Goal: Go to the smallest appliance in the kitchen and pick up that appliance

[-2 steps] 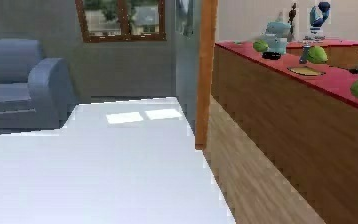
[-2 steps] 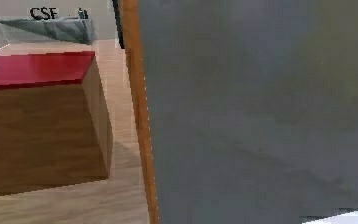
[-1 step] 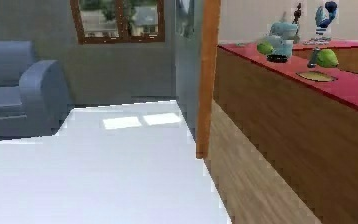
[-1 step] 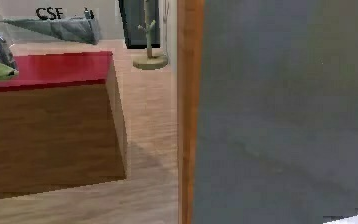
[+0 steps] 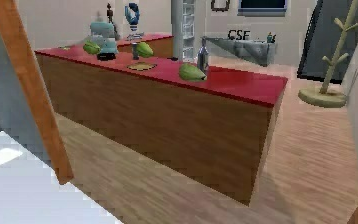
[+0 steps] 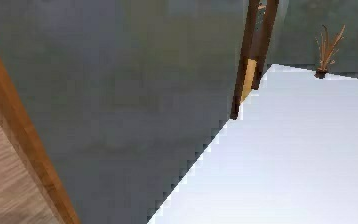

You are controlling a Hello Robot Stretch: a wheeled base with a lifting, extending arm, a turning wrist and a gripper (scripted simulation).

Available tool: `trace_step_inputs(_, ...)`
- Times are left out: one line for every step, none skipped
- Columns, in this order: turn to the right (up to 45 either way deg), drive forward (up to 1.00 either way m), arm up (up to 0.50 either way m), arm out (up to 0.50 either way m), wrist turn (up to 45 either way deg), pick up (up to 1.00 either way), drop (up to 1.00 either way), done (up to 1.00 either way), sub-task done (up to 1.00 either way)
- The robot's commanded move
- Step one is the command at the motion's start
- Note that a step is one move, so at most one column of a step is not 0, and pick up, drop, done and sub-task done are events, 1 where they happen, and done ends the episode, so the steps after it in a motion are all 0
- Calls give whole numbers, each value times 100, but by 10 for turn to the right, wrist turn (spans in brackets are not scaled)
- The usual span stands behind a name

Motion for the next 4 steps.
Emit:
trace_step_inputs(120,0,0,0,0,0,0,0,0)
trace_step_inputs(0,90,0,0,0,0,0,0,0)
trace_step_inputs(450,0,0,0,0,0,0,0,0)
trace_step_inputs(300,0,0,0,0,0,0,0,0)
